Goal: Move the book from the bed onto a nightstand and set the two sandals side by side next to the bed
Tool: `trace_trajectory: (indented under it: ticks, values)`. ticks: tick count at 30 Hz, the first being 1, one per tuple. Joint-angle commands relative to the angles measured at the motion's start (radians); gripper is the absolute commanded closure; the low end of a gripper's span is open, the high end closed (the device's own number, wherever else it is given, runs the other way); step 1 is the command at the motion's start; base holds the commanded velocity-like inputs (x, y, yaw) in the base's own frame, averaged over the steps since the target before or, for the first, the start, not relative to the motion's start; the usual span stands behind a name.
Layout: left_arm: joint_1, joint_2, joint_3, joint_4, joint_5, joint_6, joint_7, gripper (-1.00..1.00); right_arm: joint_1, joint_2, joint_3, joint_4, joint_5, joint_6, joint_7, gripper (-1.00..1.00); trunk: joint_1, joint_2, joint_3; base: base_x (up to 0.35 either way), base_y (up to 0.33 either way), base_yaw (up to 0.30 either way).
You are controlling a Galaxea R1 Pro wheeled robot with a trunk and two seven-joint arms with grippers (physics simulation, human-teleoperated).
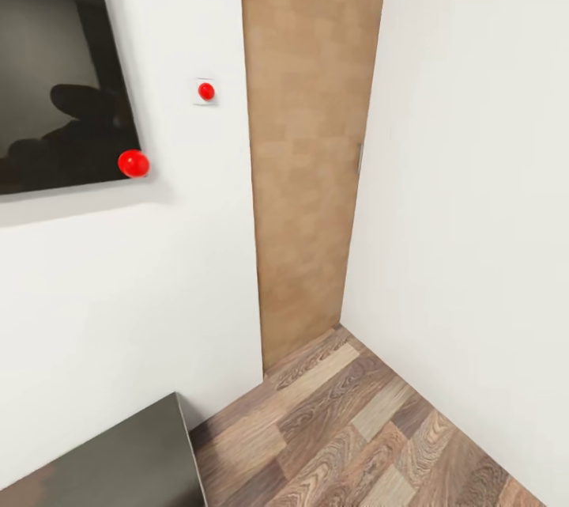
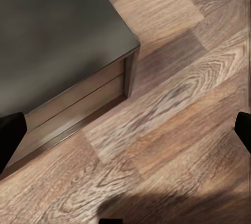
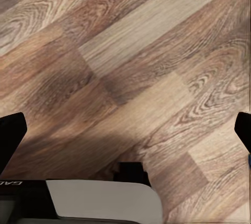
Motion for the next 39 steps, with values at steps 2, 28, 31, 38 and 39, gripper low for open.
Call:
trace_trajectory:
  ticks: [2, 28, 31, 38, 39]
  values:
    - [0.000, 0.000, 0.002, 0.000, 0.001, -0.003, 0.000, -1.00, 0.000, -0.001, -0.001, -0.001, -0.001, -0.002, 0.001, -1.00, 0.000, 0.000, -0.001, 0.000, 0.000, -0.263]
    - [0.000, 0.000, 0.002, 0.000, 0.000, -0.003, 0.000, -1.00, 0.000, 0.000, -0.002, -0.002, 0.000, -0.001, 0.000, -1.00, 0.000, 0.000, -0.001, 0.000, 0.000, -0.280]
    - [0.000, 0.000, 0.002, 0.000, -0.001, -0.003, 0.000, -1.00, 0.000, 0.000, -0.002, -0.001, 0.000, -0.001, 0.000, -1.00, 0.000, 0.000, -0.001, 0.000, 0.000, -0.281]
    - [0.000, 0.000, 0.002, 0.000, 0.000, -0.003, 0.000, -1.00, 0.000, 0.000, -0.002, -0.003, 0.000, -0.001, 0.000, -1.00, 0.000, 0.000, -0.001, 0.078, 0.024, -0.281]
    - [0.000, 0.000, 0.002, 0.000, 0.000, -0.003, 0.000, -1.00, 0.000, 0.000, -0.002, -0.003, 0.000, -0.001, 0.000, -1.00, 0.000, 0.000, -0.001, 0.241, 0.098, -0.281]
